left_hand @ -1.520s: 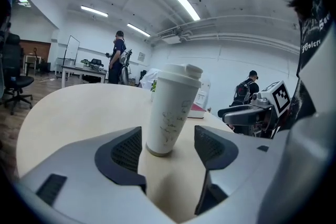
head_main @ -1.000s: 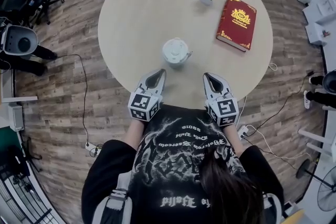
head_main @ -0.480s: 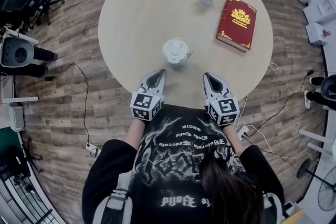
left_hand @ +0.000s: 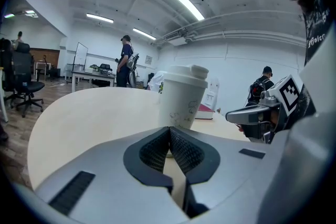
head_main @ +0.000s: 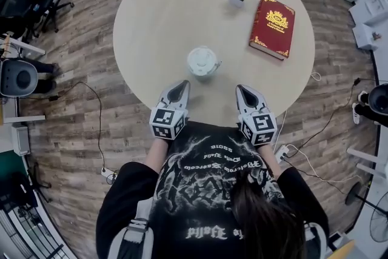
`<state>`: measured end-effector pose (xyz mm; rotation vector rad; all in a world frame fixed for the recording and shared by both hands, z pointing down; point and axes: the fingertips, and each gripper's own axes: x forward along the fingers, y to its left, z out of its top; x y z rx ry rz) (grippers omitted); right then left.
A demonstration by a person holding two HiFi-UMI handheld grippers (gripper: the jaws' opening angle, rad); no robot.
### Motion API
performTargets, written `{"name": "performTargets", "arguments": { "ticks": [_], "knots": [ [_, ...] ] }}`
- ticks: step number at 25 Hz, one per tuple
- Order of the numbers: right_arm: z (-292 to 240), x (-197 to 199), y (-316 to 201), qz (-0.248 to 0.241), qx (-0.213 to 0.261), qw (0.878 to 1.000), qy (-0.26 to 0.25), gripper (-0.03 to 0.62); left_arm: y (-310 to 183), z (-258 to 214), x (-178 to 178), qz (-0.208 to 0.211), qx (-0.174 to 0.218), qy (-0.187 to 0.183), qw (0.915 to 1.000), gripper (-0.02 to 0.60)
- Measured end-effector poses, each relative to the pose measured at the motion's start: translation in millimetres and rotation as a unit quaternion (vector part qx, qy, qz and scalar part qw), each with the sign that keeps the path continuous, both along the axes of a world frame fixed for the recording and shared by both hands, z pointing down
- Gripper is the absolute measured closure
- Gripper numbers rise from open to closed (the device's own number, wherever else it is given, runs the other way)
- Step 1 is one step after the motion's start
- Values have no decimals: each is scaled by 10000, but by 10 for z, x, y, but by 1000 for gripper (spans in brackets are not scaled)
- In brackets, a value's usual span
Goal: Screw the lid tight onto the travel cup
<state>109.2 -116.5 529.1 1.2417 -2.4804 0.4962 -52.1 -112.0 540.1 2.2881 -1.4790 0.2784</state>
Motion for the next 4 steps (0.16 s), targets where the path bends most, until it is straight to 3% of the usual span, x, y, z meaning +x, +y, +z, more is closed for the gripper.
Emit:
{"name": "performTargets", "arguments": {
  "ticks": [4],
  "knots": [
    [16, -16, -1, -69, 21, 10000, 58, 589, -23, 5, 6, 19, 14, -5, 10000, 560]
  ]
}}
